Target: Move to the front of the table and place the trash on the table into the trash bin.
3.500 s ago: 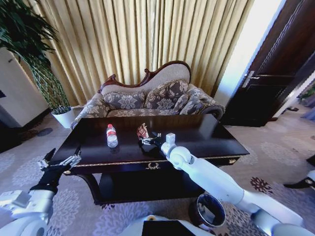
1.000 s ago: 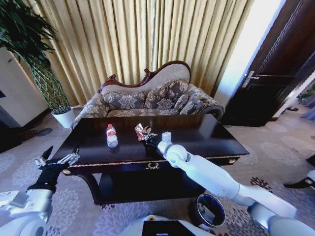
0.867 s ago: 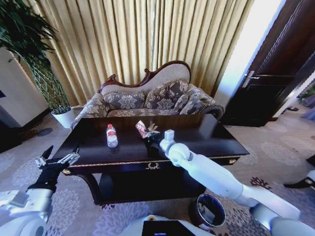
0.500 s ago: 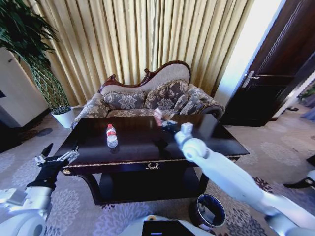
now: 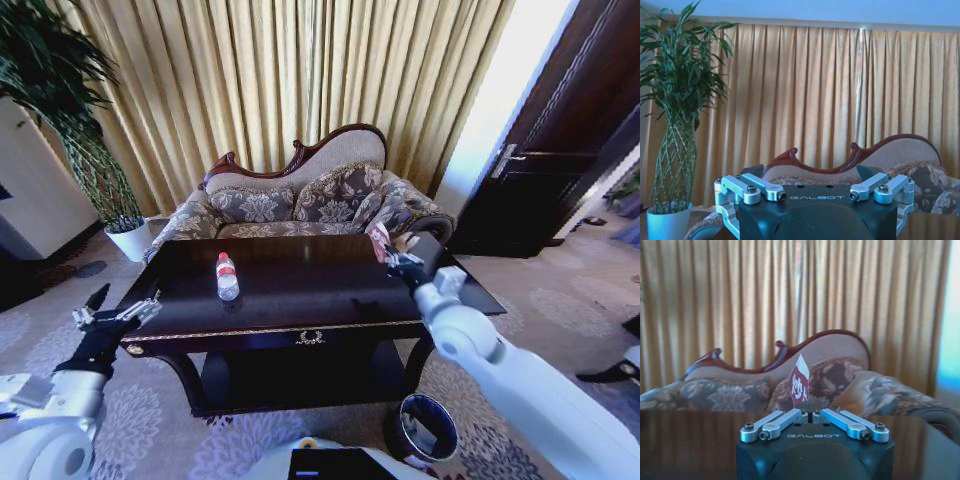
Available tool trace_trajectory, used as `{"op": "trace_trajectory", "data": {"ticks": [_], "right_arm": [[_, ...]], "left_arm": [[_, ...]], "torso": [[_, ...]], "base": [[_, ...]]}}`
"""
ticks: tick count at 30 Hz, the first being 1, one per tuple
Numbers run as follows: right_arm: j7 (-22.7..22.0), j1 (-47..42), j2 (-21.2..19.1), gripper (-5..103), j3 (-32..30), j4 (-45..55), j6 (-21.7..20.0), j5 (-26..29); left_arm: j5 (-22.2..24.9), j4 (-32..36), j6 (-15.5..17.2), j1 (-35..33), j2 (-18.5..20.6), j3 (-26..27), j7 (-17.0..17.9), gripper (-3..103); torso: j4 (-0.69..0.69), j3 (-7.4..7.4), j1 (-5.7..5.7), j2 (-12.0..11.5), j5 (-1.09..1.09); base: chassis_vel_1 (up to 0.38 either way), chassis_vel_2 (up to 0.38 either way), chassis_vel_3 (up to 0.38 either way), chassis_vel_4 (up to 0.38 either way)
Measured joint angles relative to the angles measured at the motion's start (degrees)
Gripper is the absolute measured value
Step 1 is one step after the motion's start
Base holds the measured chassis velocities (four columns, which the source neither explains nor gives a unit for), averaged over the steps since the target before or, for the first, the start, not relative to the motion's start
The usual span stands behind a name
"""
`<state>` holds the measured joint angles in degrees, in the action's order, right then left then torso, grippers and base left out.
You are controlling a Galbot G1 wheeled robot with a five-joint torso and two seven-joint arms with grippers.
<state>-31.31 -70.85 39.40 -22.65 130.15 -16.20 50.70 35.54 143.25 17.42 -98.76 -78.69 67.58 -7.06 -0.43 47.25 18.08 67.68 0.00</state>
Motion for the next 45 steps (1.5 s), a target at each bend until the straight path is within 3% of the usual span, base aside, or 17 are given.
{"op": "trace_trajectory", "data": {"ticks": [6,12,26,38,43,45], "right_arm": [[-0.8,-7.0,2.6,0,-7.5,3.6,-0.5,-0.9],[0.0,-12.9,6.2,0,-11.0,6.3,-0.5,-3.4],[1.3,-16.5,8.2,0,-12.6,7.9,-0.2,-4.9],[1.5,-16.4,8.7,0,-11.7,7.6,0.0,-6.0],[1.6,-16.6,9.0,0,-11.7,7.5,0.1,-6.5],[1.7,-16.9,9.3,0,-11.5,7.5,0.2,-7.2]], "left_arm": [[1.0,0.0,0.0,-0.3,0.9,0.6,-0.2,100],[1.0,0.0,1.0,-0.4,1.8,0.4,-0.8,100],[1.1,0.0,5.6,0.3,2.3,0.5,0.1,100],[-0.6,0.0,12.9,1.2,2.8,2.0,0.9,100],[-1.6,0.0,12.9,1.4,3.2,2.0,0.2,100],[-2.2,0.0,11.6,1.7,3.5,2.0,-1.6,100]], "torso": [[0.01,0.0,0.0,0.0,0.0],[0.0,0.0,0.0,0.0,0.0],[0.01,0.01,0.01,0.0,0.0],[0.0,0.01,0.01,0.0,0.0],[0.0,0.0,0.01,0.0,0.0],[0.0,0.01,0.01,0.0,0.0]], "base": [[0.0,0.0,0.0,0.0],[0.0,0.0,0.0,0.0],[0.005,-0.007,-0.004,0.004],[0.058,-0.062,-0.053,0.059],[0.073,-0.067,-0.068,0.074],[0.066,-0.055,-0.083,0.073]]}}
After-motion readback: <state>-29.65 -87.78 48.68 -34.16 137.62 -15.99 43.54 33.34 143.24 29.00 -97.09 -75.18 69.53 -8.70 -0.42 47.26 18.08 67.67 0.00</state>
